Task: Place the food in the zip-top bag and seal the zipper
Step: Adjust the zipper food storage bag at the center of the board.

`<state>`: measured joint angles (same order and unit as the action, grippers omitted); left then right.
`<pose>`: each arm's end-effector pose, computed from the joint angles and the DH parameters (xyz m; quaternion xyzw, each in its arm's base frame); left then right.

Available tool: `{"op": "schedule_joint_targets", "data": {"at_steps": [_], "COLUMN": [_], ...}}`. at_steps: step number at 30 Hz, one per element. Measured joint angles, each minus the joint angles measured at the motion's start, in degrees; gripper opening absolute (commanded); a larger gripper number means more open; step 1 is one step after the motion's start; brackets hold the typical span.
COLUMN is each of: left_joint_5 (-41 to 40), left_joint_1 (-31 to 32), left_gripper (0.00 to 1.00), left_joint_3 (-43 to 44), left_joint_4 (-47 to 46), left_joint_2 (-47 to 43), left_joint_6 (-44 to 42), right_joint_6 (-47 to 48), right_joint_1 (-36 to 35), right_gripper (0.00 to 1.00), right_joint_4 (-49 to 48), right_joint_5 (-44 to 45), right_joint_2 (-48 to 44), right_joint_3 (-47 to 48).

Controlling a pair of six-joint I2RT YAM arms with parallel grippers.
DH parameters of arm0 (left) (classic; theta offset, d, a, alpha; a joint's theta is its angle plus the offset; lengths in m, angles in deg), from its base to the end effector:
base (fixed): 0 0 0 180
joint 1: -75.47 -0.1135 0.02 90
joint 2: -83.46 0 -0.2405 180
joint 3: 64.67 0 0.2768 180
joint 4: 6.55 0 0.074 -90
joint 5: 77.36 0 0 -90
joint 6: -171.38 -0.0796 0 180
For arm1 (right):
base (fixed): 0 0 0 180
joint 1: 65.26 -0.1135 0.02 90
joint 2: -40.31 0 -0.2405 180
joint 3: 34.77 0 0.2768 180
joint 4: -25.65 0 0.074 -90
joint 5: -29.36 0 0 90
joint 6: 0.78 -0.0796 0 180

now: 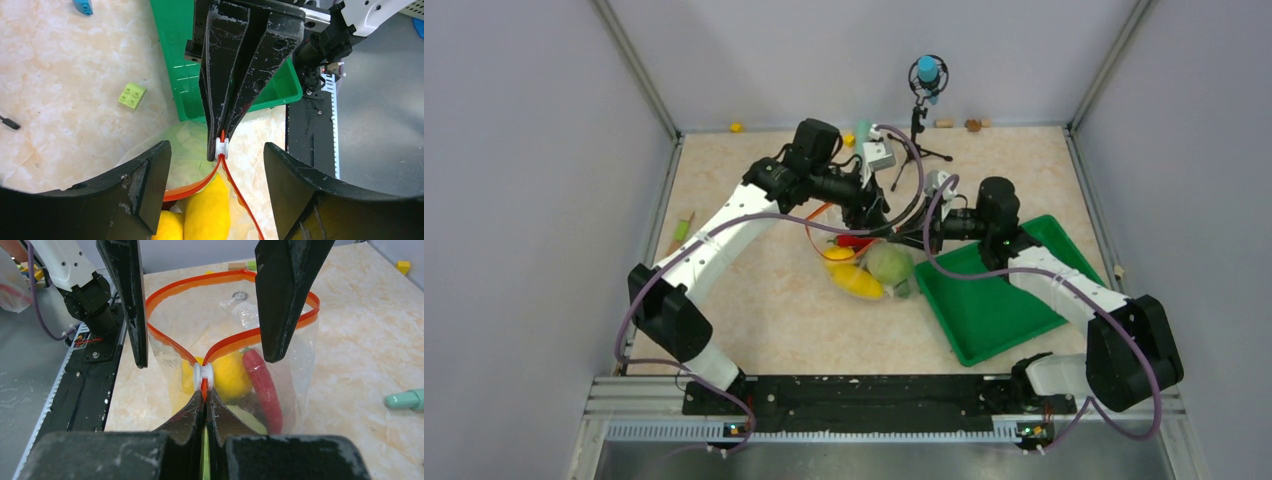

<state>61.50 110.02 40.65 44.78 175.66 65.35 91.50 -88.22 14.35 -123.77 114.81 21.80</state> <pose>0.2939 -0.2751 0.3385 0.5132 0.6634 -0.4312 0.3326 0.2746 0.1935 0.2473 -0.4787 0.5449 0.4863 0.4873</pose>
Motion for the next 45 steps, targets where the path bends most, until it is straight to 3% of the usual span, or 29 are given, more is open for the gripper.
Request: {"op": "schedule_joint_targets", "data": {"at_steps": [15,29,30,33,45], "left_joint_5": [1.90,2.12,2.21,2.49,-3.13], "left_joint_1": [0.00,0.00,0.00,0.00,0.04], "left_gripper": [0.53,0.27,0.24,0.00,0.00], "left_joint_3": [2.10,3.96,4.00,4.31,5.95], "left_joint_4": [2.82,3.37,3.45,4.20,6.69], "left_joint_2": [4.98,5.60,5.60,5.60,5.55], "left_joint_6": [-0.68,-0.50,-0.52,-0.72,-3.23], "right_joint_6": [-3.19,-3.56,-3.56,-3.58,-9.66], "right_joint_1": [0.02,0.37,0.37,0.37,1.07], "right_gripper": [0.00,0.00,0.00,0.00,0.00], "right_joint_4": [-1.09,-1.49,-1.49,-1.51,-5.66], "right_joint_5": [0.81,1.01,0.98,1.27,5.22], "right_joint_2": [0.00,0.00,0.00,0.00,-0.31], "right_joint_3": [0.00,0.00,0.00,0.00,-0.44]}}
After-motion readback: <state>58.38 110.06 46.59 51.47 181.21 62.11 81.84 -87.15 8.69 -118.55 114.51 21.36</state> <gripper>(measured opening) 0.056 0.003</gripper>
